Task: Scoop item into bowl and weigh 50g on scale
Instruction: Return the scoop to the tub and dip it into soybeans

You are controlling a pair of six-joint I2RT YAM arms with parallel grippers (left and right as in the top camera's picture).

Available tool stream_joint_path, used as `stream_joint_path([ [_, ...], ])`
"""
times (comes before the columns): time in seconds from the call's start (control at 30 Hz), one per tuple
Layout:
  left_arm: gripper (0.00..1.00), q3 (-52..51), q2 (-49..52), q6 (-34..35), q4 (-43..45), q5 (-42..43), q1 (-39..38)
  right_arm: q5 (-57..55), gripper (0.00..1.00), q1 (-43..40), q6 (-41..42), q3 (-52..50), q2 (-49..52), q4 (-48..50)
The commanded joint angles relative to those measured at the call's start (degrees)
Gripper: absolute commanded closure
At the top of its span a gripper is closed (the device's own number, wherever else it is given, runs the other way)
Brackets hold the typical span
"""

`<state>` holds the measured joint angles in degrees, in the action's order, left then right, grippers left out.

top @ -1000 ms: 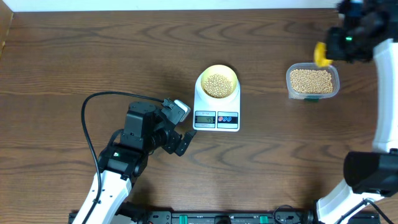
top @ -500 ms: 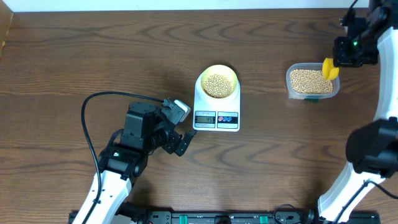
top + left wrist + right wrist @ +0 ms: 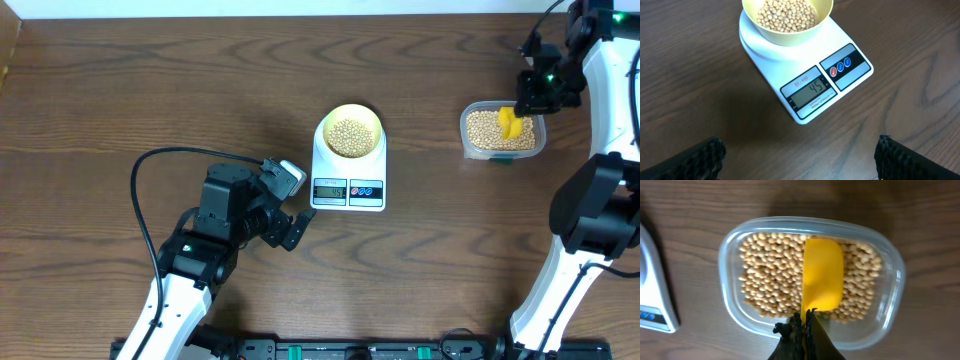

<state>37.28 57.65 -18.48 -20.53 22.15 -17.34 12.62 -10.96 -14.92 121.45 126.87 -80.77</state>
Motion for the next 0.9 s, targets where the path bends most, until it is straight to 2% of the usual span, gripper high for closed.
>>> stream_joint_path([
  [0.0,0.02,0.2,0.1,-0.8,0.0,-0.3,0.2,5.2,0.99,-0.3,-3.0,0.4,2.6,-0.1],
  [0.27,0.02,0.2,0.1,-0.8,0.0,-0.3,0.2,12.7,0.99,-2.5,-4.4,0.4,3.2,-1.6],
  [0.7,0.02,0.2,0.1,-0.8,0.0,-0.3,0.2,27.1,0.99,-16.3,-4.5,0.5,3.0,-4.3],
  [0.87,0.03,0.2,0.1,-0.8,0.0,-0.3,0.2,36.0,0.99,-20.1,-7.6,0.5,3.0,-6.1],
])
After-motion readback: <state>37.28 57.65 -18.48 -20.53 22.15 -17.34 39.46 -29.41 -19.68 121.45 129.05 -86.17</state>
